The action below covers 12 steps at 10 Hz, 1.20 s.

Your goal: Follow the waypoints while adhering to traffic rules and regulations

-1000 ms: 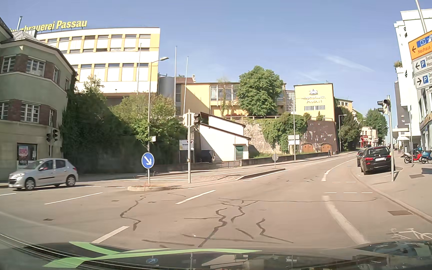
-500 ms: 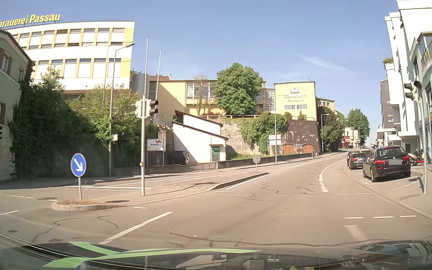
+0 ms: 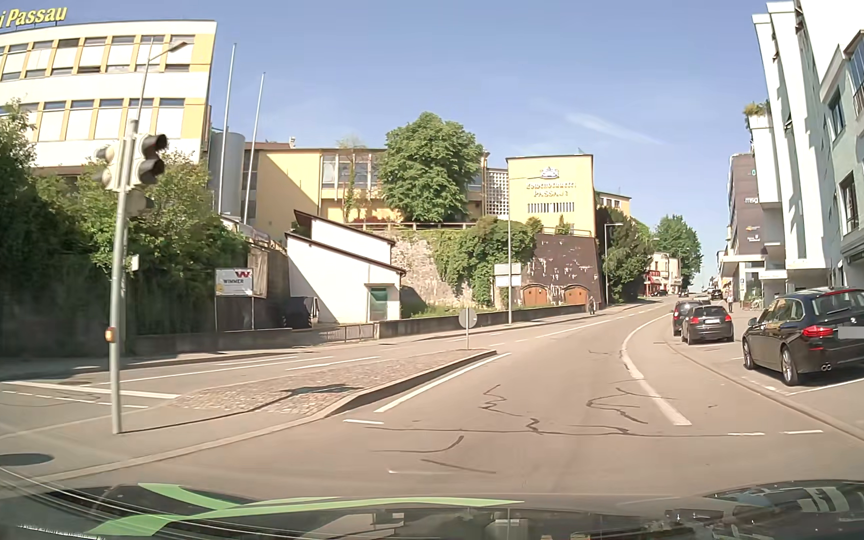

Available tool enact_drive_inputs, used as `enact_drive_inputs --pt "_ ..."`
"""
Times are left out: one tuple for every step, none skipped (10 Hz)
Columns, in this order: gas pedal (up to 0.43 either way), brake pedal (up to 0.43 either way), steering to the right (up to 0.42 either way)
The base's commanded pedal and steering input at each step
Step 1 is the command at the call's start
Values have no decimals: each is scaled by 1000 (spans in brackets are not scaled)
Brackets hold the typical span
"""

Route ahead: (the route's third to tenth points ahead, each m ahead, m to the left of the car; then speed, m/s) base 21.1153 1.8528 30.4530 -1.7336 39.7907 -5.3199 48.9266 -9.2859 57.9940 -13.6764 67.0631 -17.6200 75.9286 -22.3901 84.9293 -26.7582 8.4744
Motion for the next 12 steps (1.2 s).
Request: enact_drive_inputs --pt "177 0 81" --pt "177 0 81" --pt "177 0 80" --pt "197 0 79" --pt "197 0 73" --pt "197 0 64" --pt "197 0 55" --pt "209 0 50" --pt "209 0 49" --pt "209 0 49" --pt "240 0 50" --pt "240 0 53"
